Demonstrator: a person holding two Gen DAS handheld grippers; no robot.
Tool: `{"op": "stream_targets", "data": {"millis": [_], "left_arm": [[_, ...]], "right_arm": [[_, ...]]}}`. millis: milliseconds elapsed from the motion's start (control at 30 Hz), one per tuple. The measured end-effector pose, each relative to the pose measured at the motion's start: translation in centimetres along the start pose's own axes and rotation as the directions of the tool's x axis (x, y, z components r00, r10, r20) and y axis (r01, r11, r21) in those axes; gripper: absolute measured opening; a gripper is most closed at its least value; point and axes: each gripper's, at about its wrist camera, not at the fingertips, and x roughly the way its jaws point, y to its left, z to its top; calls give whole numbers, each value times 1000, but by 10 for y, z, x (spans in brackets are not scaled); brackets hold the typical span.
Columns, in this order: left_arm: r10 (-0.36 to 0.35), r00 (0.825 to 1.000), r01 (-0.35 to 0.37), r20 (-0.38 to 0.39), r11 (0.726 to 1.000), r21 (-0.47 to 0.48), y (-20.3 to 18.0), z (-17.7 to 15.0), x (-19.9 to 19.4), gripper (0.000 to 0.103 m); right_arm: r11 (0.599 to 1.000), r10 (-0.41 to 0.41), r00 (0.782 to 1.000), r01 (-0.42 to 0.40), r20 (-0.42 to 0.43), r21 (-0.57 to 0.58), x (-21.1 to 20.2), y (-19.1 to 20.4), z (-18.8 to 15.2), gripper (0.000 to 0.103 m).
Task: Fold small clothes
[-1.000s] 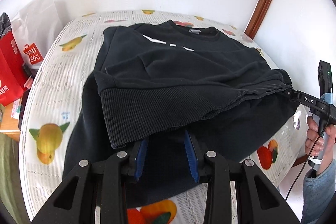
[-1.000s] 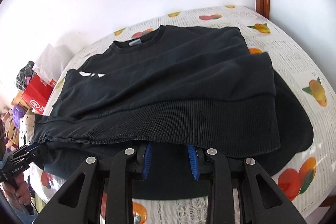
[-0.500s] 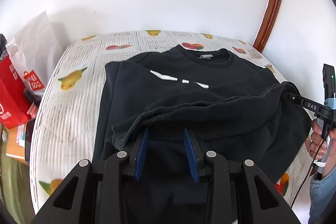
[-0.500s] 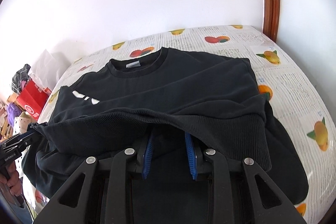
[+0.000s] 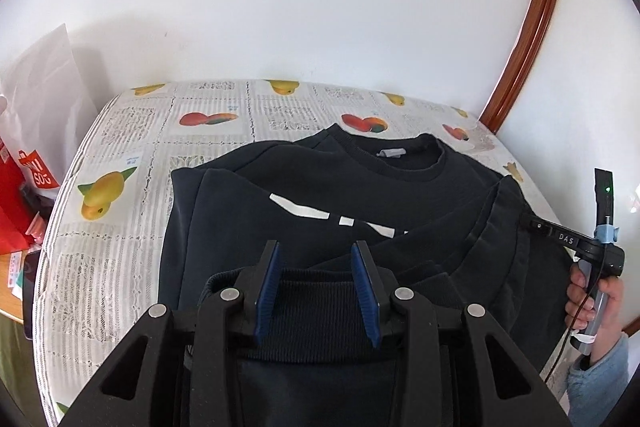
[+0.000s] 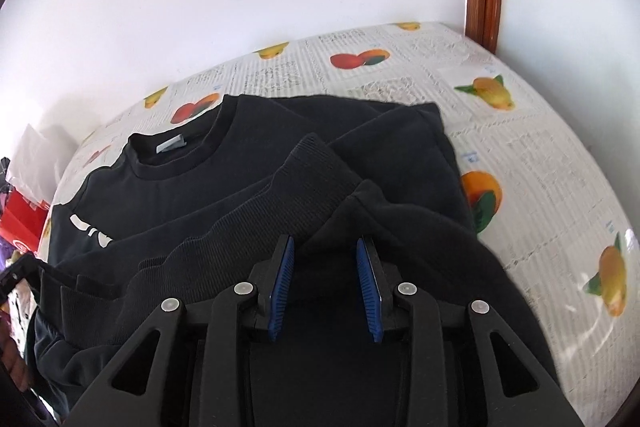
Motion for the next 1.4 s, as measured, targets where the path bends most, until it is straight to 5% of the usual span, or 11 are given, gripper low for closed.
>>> {"op": "stream_targets", "data": {"millis": [67,167,500,533,633,867,1133,1200,1400], "left_arm": [[35,999,-35,16,999,8,4,-1,-10,56],[67,997,-67,27,998,10,17,-7,-24,56],[83,992,-81,-91,997,19,51,-32,-5,54],[78,992,-76,-100,997,28,50,-32,-1,47],[77,988,-73,-132,997,32,45,-30,14,10],[52,999,-52,6,997,61,17,6,-12,6],[159,986,-159,51,987,-9,28,40,7,7],[168,985,-168,23,985,-36,34,41,23,7],[211,975,-213,-64,976,-37,37,30,64,7]], "right_arm": [[999,-16,1000,17,24,-32,-5,-2,4,40],[996,-62,997,65,56,-63,-9,-7,12,55],[999,34,999,-35,-39,-38,26,-27,26,55],[998,48,998,-50,-47,-35,29,-27,27,55],[996,72,996,-75,-58,-56,35,-21,30,41],[978,54,998,-46,33,-202,15,2,37,16],[987,156,938,-162,309,-5,-46,-42,79,13],[987,138,943,-156,303,36,-36,-49,85,13],[997,45,993,-51,108,56,46,-46,81,14]]}}
